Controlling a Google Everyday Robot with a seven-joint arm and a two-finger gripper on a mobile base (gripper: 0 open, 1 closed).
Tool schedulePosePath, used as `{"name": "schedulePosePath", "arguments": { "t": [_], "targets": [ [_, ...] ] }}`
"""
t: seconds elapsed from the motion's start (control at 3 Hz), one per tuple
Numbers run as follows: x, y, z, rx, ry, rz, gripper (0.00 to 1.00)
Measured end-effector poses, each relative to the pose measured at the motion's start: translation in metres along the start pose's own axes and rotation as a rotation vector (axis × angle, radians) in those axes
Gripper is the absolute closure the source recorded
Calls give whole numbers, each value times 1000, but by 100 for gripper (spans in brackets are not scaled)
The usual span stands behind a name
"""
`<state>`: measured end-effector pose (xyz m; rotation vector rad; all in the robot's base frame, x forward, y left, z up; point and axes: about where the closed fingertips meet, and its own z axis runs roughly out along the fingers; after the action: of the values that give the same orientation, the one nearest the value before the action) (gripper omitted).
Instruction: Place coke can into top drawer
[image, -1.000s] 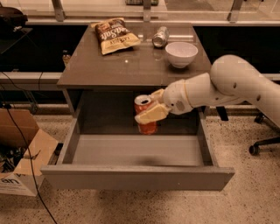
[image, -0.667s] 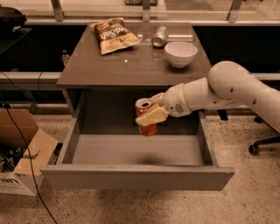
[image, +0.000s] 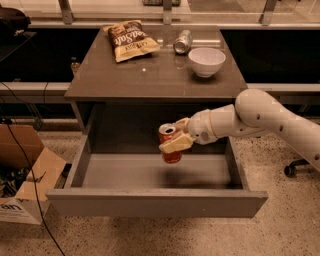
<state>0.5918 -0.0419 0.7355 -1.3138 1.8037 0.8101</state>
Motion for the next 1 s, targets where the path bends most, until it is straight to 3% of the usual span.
{"name": "schedulePosePath", "arguments": {
  "t": [0.67,1.0],
  "targets": [
    [48,-8,10,26,-38,49,35],
    [47,-7,12,22,-38,49,11]
  ]
}}
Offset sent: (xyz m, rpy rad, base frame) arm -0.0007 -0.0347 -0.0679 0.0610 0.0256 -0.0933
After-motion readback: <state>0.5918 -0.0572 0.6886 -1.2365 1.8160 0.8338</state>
